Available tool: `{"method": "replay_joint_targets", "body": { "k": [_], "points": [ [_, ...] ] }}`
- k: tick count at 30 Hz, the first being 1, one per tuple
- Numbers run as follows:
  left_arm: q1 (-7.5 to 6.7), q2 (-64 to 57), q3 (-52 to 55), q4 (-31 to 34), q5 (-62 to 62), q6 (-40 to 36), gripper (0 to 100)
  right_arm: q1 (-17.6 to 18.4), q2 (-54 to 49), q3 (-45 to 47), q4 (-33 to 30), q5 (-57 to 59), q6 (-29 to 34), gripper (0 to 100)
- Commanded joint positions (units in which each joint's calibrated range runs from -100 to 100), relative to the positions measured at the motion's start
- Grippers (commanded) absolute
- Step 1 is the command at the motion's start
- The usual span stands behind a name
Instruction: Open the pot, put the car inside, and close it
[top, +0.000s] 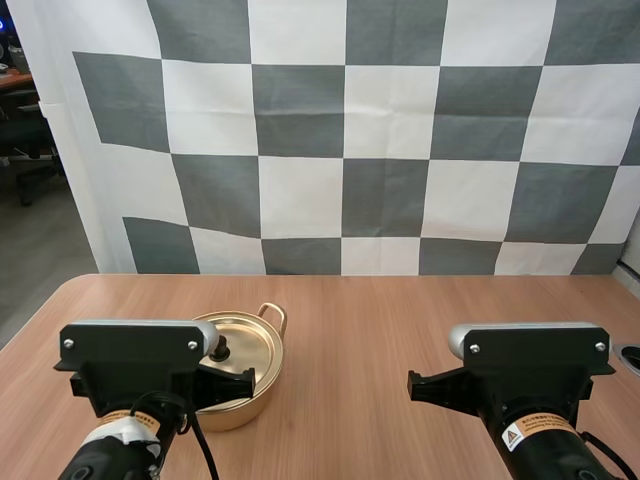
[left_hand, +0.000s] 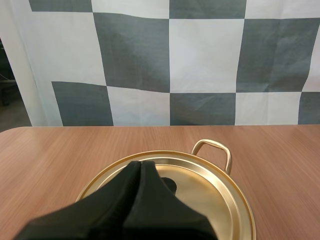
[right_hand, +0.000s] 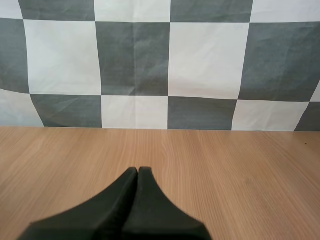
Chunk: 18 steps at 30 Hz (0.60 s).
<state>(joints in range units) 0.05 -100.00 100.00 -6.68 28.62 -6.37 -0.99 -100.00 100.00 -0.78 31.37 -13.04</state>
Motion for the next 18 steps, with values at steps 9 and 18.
{"method": "replay_joint_targets", "body": {
  "k": [9,18],
  "points": [
    [0.01,0.0,0.0,0.06,0.02,0.01,0,0.87,0.0,0.0,0.04,-0.12,0.0,0],
    [0.01,0.0,0.0,0.06,0.02,0.01,0,0.87,0.0,0.0,0.04,-0.12,0.0,0]
  ]
}}
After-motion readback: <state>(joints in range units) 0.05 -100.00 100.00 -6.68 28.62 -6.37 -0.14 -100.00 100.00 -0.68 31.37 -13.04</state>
